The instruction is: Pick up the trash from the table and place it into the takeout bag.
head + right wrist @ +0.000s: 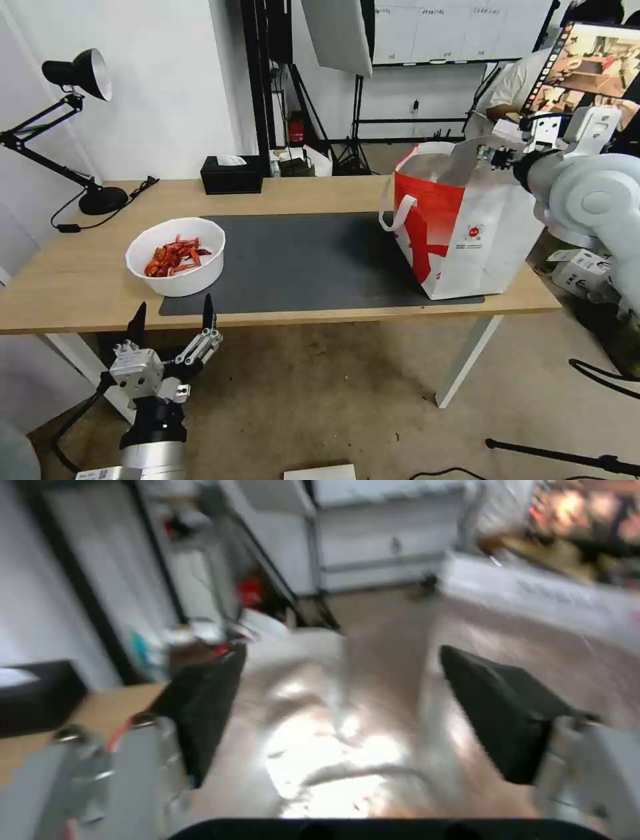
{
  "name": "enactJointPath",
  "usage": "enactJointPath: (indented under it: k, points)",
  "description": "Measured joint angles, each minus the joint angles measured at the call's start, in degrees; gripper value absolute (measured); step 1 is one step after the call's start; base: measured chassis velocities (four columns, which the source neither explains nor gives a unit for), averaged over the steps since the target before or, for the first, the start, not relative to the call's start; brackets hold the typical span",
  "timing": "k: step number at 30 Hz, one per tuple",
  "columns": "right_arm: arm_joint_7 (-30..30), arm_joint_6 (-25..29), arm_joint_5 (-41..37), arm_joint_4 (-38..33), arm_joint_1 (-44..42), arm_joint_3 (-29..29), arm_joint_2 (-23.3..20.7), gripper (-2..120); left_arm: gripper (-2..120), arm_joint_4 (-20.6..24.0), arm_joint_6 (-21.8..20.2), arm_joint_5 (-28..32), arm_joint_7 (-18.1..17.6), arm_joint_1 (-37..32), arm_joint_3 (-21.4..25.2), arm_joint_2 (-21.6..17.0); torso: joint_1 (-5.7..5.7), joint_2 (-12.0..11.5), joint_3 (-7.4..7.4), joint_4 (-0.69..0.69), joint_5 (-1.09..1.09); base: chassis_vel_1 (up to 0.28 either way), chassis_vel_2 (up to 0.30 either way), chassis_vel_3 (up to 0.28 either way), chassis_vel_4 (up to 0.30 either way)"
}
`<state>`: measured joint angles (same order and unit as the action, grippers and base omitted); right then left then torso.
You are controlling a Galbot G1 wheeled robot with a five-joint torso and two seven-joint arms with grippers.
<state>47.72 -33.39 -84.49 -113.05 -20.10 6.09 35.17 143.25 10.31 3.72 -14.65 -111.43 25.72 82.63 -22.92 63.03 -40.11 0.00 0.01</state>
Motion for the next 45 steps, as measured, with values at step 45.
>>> enactJointPath:
  k: [45]
  points:
    - [-50.69, 45.47, 63.67, -22.77, -90.4, 35.87, 34.52, 100, 100, 0.0, -3.86, 1.09, -1.05, -0.98, -2.34, -3.09, 0.0, 0.0, 0.0, 0.01, -0.01, 0.0, 0.0, 0.0, 0.0]
